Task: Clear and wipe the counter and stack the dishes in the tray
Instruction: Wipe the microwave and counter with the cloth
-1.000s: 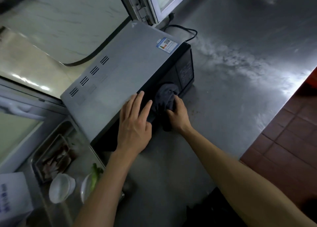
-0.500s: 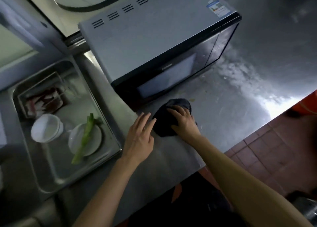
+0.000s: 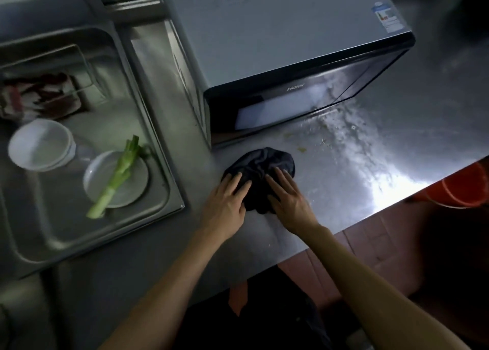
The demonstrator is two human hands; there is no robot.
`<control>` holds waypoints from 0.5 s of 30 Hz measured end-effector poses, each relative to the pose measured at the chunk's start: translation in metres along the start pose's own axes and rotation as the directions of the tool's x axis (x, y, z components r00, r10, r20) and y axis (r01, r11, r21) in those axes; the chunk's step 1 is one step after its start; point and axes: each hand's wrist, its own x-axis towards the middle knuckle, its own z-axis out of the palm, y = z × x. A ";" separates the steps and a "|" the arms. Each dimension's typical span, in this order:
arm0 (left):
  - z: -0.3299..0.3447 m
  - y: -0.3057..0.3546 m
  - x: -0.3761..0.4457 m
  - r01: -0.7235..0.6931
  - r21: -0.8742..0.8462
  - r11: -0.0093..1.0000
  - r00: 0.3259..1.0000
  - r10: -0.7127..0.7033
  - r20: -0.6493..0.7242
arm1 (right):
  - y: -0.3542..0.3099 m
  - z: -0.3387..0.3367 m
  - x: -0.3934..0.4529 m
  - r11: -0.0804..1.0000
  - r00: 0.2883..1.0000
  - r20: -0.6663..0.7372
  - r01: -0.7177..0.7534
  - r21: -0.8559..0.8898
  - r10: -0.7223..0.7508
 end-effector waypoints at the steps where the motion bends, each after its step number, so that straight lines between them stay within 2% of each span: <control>1: 0.002 -0.003 -0.001 0.007 0.002 1.000 1.000 -0.007 -0.007 | -0.003 0.001 0.004 0.999 1.000 0.008 0.010 -0.037 -0.010; 4: 0.000 -0.008 0.001 0.048 0.014 0.999 0.999 -0.048 -0.018 | -0.016 0.000 0.020 0.990 0.999 0.032 0.020 -0.137 -0.016; 9: -0.004 -0.011 -0.002 0.134 0.064 0.989 0.990 -0.131 -0.053 | -0.028 0.002 0.018 0.977 0.994 0.043 0.109 -0.185 -0.103; 15: 0.004 -0.011 -0.018 0.026 0.090 0.996 0.985 -0.010 -0.170 | -0.024 0.000 0.011 0.982 0.989 0.107 0.121 -0.147 -0.106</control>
